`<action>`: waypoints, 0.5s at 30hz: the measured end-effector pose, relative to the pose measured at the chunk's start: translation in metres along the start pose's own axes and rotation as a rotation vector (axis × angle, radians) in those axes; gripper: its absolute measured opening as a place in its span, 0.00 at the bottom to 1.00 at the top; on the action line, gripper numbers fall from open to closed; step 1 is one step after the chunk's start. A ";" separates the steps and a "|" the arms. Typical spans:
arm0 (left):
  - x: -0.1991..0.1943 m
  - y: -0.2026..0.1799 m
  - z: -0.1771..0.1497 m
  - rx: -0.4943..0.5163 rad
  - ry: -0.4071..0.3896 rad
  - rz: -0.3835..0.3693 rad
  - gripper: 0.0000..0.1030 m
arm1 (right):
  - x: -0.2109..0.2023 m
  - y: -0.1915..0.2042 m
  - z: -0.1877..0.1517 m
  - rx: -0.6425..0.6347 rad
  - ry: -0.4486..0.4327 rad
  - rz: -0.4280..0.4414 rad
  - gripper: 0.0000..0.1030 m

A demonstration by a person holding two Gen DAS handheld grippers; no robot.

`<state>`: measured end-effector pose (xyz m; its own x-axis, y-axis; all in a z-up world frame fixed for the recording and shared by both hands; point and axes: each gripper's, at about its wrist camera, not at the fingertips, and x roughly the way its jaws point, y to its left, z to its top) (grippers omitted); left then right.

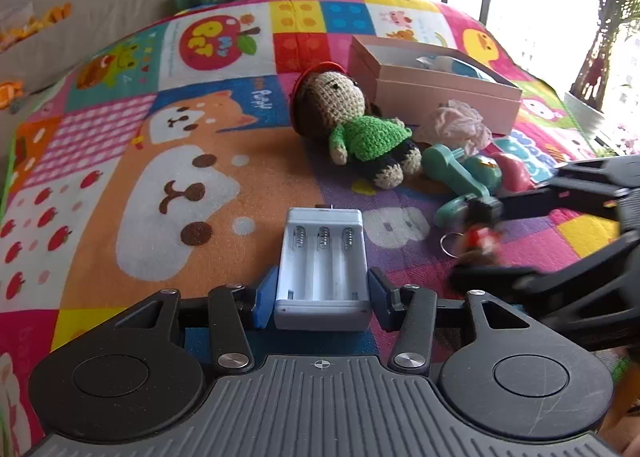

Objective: Organize objects
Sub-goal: 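Lift the battery holder with the left gripper while the right grasps the red-and-black figurine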

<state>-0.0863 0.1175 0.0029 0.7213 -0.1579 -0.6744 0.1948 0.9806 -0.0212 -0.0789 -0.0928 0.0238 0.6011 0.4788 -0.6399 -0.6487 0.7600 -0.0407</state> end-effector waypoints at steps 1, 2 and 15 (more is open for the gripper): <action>0.000 -0.002 0.000 -0.001 0.001 0.010 0.52 | -0.007 -0.004 -0.002 0.020 -0.010 0.001 0.62; 0.001 -0.003 0.001 -0.002 0.003 0.019 0.52 | -0.015 -0.008 -0.004 0.044 -0.018 0.004 0.62; -0.018 -0.047 -0.015 -0.066 -0.024 -0.017 0.51 | -0.112 -0.084 -0.040 0.262 -0.177 -0.249 0.62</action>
<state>-0.1182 0.0763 0.0046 0.7341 -0.1760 -0.6558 0.1629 0.9833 -0.0816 -0.1102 -0.2278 0.0681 0.8109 0.3165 -0.4922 -0.3454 0.9378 0.0341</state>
